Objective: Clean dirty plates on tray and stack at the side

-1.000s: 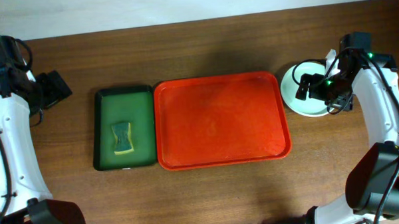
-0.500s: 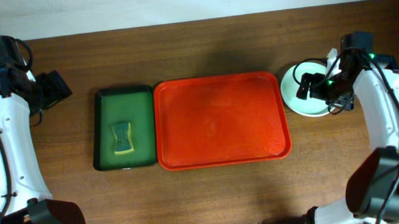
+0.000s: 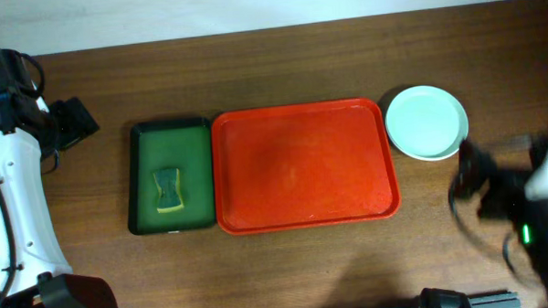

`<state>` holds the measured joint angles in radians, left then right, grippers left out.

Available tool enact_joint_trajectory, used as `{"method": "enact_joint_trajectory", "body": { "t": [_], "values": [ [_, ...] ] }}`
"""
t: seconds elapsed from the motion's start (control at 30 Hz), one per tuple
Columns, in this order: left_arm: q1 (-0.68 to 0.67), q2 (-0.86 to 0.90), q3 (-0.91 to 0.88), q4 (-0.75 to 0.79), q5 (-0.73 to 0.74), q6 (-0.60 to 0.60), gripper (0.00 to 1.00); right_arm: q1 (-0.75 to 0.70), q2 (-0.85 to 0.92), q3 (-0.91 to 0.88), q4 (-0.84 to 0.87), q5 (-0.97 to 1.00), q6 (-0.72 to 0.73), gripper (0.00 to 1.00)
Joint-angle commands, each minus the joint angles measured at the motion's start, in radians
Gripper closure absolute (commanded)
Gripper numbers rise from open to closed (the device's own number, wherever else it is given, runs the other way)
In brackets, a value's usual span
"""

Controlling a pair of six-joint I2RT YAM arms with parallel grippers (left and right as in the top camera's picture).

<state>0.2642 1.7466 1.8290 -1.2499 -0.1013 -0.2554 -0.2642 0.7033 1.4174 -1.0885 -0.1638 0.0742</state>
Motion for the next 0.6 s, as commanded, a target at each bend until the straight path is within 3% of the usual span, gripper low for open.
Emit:
{"method": "enact_joint_trajectory", "body": {
  "t": [0.0,0.13,0.3,0.4,0.57],
  "values": [
    [-0.001,-0.002,0.005,-0.001,0.007,-0.013,0.01,0.09,-0.186,0.008,0.001,0.031,-0.053,0.01],
    [-0.002,-0.002,0.005,-0.001,0.007,-0.013,0.01,0.195,-0.381,0.008,-0.054,0.045,-0.063,0.02],
    [-0.001,-0.002,0.005,-0.001,0.007,-0.013,0.01,0.2,-0.54,-0.029,-0.008,0.091,-0.098,0.01],
    [-0.002,-0.002,0.005,-0.001,0.007,-0.013,0.01,0.2,-0.608,-0.147,0.095,0.084,-0.096,0.02],
    [-0.001,-0.002,0.005,-0.001,0.007,-0.013,0.01,0.201,-0.697,-0.445,0.43,-0.018,-0.092,0.02]
  ]
}}
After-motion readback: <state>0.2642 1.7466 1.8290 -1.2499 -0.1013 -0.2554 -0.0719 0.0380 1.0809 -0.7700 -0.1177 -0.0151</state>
